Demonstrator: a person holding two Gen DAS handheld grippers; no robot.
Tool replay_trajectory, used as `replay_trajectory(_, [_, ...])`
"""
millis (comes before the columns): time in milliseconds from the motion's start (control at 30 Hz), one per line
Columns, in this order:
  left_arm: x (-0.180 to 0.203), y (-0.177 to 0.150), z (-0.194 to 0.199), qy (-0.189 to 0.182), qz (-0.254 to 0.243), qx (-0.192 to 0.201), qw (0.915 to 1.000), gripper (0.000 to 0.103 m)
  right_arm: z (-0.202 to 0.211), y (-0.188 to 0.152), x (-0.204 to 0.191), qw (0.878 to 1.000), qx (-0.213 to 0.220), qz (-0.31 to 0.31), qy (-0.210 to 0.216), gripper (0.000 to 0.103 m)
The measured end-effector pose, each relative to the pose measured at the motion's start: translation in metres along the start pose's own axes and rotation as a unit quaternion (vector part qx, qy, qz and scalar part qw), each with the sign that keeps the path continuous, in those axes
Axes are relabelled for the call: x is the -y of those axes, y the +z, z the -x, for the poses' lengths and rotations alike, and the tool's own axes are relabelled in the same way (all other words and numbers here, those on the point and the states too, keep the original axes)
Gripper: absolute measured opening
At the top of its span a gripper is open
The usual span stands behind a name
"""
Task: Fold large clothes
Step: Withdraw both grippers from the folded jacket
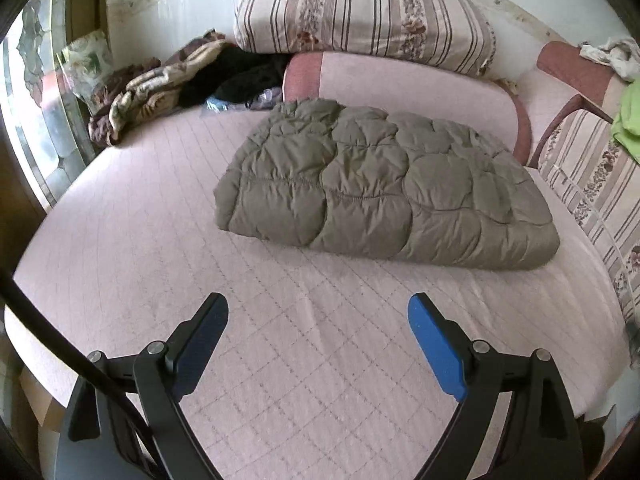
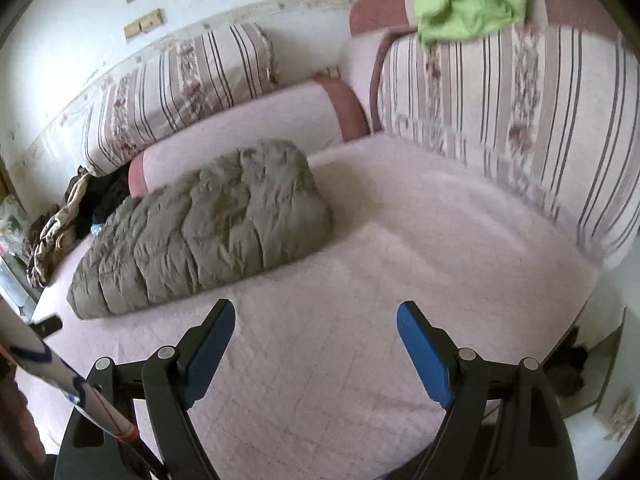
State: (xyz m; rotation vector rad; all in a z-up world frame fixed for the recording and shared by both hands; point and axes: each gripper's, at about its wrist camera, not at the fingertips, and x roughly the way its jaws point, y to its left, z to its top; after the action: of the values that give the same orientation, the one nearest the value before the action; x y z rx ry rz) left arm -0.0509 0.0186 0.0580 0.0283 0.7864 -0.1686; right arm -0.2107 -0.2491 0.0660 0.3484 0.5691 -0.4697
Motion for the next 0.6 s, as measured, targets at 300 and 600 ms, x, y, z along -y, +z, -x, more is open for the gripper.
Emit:
replay_trajectory(300, [-0.014,-0.018,0.03,0.035,0.009,0.028,0.999,0.091,0.033,0.057,-0.037,0.997,0.061,0.039,0.026,0.092])
replay_trajectory(600, [-0.031,-0.036,0.004,0.067,0.015,-0.019,0.9975,0.091,-0.042,-0.026,-0.05,0.996,-0.054,0.064,0.016,0.09])
